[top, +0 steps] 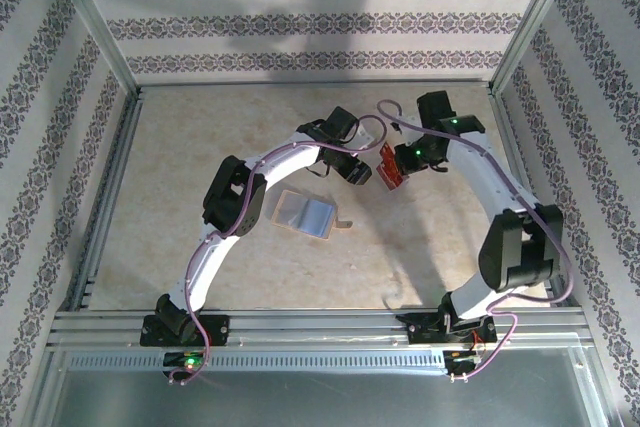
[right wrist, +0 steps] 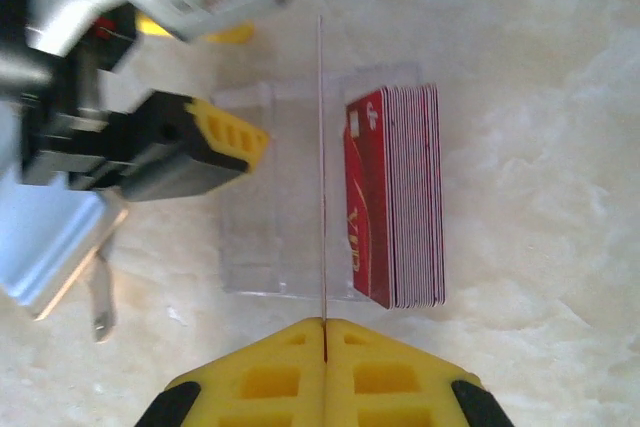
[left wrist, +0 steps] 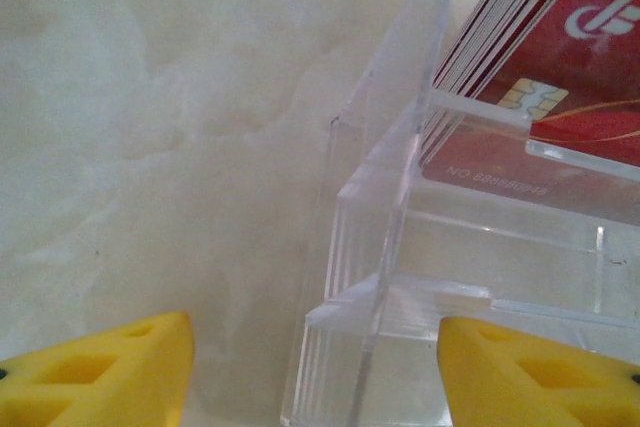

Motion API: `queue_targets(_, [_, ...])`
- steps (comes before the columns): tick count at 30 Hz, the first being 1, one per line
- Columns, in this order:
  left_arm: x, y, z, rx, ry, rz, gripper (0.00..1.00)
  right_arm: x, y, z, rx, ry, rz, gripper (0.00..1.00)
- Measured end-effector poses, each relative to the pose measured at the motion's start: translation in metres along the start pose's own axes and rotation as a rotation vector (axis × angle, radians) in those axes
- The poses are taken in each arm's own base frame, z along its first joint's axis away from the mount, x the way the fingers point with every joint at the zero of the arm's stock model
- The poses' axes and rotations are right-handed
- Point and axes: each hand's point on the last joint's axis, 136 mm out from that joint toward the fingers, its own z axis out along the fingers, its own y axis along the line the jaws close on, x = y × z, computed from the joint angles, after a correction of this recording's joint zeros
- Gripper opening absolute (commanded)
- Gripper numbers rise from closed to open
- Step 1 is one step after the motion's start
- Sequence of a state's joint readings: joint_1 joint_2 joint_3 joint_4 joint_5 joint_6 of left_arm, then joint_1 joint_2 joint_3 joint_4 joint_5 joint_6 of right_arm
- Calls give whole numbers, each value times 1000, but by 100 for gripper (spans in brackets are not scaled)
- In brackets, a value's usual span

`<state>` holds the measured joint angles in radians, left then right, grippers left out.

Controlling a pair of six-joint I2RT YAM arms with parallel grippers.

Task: Put the credit cards into the card holder

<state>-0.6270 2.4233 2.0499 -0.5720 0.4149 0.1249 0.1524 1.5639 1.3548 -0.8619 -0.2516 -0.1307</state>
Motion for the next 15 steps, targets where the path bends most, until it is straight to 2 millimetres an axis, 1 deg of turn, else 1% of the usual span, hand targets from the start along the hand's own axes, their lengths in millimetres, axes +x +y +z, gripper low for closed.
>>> queue_targets(2, [0, -4, -5, 10, 9, 1, 74, -6, 4, -18, -21, -56, 9, 0])
queue_targets(4, [-4, -11, -17, 26, 3, 2, 76, -11, 7, -35, -47, -109, 32, 0])
queue_targets(7, [-23, -22, -51, 52, -49, 12, 77, -21, 15, -55, -112, -192, 78, 0])
queue_targets(9, [-43, -32, -85, 76, -119, 23, 77, -30, 23, -64, -181, -269, 115, 0])
queue_targets(11, [-55, -39, -126, 105, -187, 18, 77, -35, 32, -66, -260, -324, 166, 0])
queue_targets(13, [-59, -39, -164, 137, -247, 0, 77, -40, 40, -62, -343, -370, 230, 0])
queue_targets(15, [-56, -33, -199, 175, -306, -35, 76, -45, 45, -53, -431, -415, 307, 0])
